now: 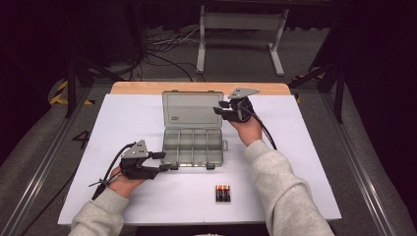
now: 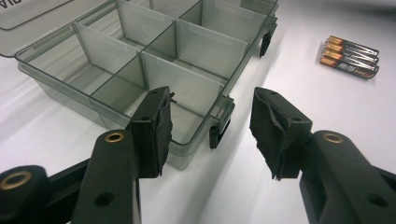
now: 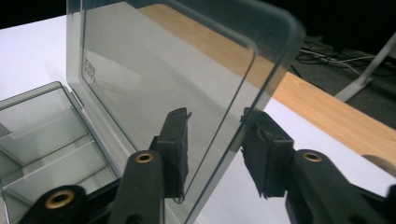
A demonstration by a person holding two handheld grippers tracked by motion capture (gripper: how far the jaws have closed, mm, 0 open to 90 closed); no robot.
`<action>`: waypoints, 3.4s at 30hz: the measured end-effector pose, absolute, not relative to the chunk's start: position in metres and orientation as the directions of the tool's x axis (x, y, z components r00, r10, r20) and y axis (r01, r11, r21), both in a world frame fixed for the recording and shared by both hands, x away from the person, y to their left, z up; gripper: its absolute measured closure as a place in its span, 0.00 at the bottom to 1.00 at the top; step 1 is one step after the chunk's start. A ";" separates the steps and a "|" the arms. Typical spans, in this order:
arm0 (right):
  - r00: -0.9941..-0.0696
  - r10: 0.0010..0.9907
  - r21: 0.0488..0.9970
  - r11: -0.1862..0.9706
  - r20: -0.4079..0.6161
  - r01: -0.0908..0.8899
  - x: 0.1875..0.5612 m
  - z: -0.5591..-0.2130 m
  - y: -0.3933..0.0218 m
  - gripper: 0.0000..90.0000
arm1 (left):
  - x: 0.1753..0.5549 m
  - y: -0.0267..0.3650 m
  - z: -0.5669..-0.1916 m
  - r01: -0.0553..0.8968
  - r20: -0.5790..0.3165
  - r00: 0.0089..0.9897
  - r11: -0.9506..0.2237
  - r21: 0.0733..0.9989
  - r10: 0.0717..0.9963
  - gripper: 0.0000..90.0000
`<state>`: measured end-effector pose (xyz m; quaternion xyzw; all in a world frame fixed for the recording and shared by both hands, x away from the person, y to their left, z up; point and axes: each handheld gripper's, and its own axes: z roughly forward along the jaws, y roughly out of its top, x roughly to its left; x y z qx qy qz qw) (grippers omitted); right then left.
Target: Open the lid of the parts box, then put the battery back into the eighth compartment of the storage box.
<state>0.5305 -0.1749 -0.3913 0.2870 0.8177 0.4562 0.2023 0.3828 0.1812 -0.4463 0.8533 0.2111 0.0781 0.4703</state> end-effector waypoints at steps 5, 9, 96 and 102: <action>-0.756 0.654 0.861 0.400 -0.028 0.314 0.536 -0.399 -0.175 0.60 | 0.382 0.180 -0.447 0.289 -0.068 0.899 -0.467 0.836 0.433 0.54; -0.755 0.655 0.853 0.410 -0.029 0.323 0.538 -0.405 -0.173 0.54 | 0.383 0.180 -0.447 0.285 -0.065 0.900 -0.469 0.836 0.430 0.53; -0.857 0.514 0.900 0.390 -0.035 0.197 0.415 -0.342 -0.210 0.05 | 0.350 0.225 -0.422 0.271 -0.103 0.853 -0.265 0.925 0.512 0.01; -0.882 0.468 0.875 0.447 -0.054 0.184 0.405 -0.337 -0.212 0.04 | 0.350 0.227 -0.422 0.280 -0.110 0.843 -0.256 0.925 0.526 0.01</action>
